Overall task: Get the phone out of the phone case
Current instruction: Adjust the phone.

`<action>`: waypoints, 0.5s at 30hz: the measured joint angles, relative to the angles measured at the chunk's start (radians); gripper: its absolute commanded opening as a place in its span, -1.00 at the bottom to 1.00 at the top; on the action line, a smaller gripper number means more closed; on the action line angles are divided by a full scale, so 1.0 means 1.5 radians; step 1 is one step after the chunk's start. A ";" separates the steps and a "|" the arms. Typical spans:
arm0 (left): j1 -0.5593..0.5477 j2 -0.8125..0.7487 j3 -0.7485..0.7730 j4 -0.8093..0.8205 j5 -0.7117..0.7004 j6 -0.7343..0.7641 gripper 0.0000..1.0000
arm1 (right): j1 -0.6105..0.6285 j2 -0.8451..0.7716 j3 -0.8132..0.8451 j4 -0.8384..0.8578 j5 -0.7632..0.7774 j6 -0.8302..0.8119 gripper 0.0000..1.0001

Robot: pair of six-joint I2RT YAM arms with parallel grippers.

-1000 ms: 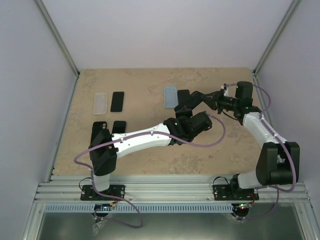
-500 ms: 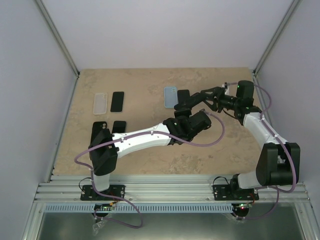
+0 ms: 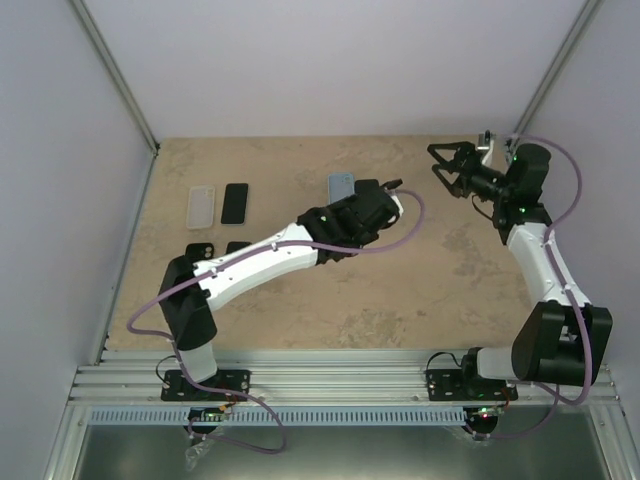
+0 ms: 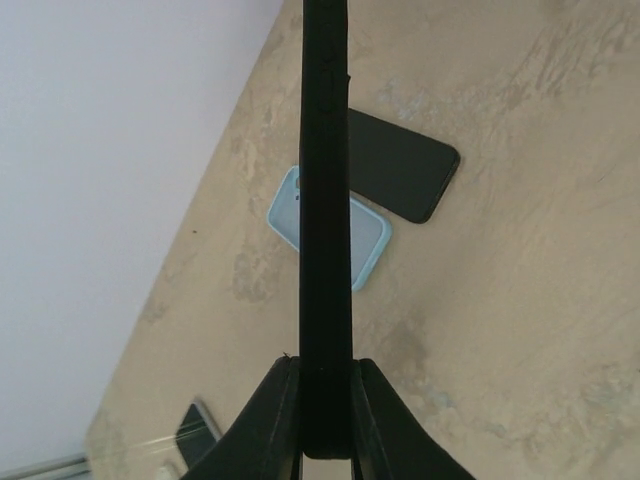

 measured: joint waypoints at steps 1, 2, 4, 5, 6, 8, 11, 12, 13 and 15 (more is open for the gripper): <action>0.007 -0.005 0.005 -0.008 0.017 -0.011 -1.00 | -0.004 -0.001 0.006 0.006 -0.003 -0.004 0.91; 0.013 -0.010 0.009 -0.013 0.032 -0.021 -1.00 | -0.005 -0.002 0.014 0.014 -0.005 -0.010 0.92; 0.027 -0.025 0.015 -0.020 0.062 -0.042 -1.00 | -0.006 -0.002 0.025 0.027 -0.011 -0.020 0.93; 0.034 -0.034 0.017 -0.023 0.075 -0.051 -1.00 | -0.006 -0.002 0.028 0.031 -0.013 -0.026 0.93; 0.040 -0.043 0.019 -0.025 0.089 -0.060 -1.00 | -0.006 -0.002 0.031 0.034 -0.013 -0.033 0.94; 0.055 -0.059 0.026 -0.032 0.116 -0.077 -1.00 | -0.006 -0.002 0.039 0.033 -0.012 -0.052 0.95; 0.088 -0.082 0.040 -0.035 0.173 -0.115 -1.00 | -0.006 -0.002 0.053 0.031 -0.011 -0.087 0.95; 0.102 -0.089 0.043 -0.035 0.195 -0.129 -1.00 | -0.006 -0.003 0.057 0.031 -0.010 -0.096 0.95; 0.115 -0.095 0.046 -0.035 0.214 -0.142 -1.00 | -0.006 -0.004 0.060 0.034 -0.009 -0.104 0.95; 0.156 -0.114 0.048 -0.033 0.274 -0.180 -1.00 | -0.006 -0.007 0.060 0.045 -0.010 -0.111 0.95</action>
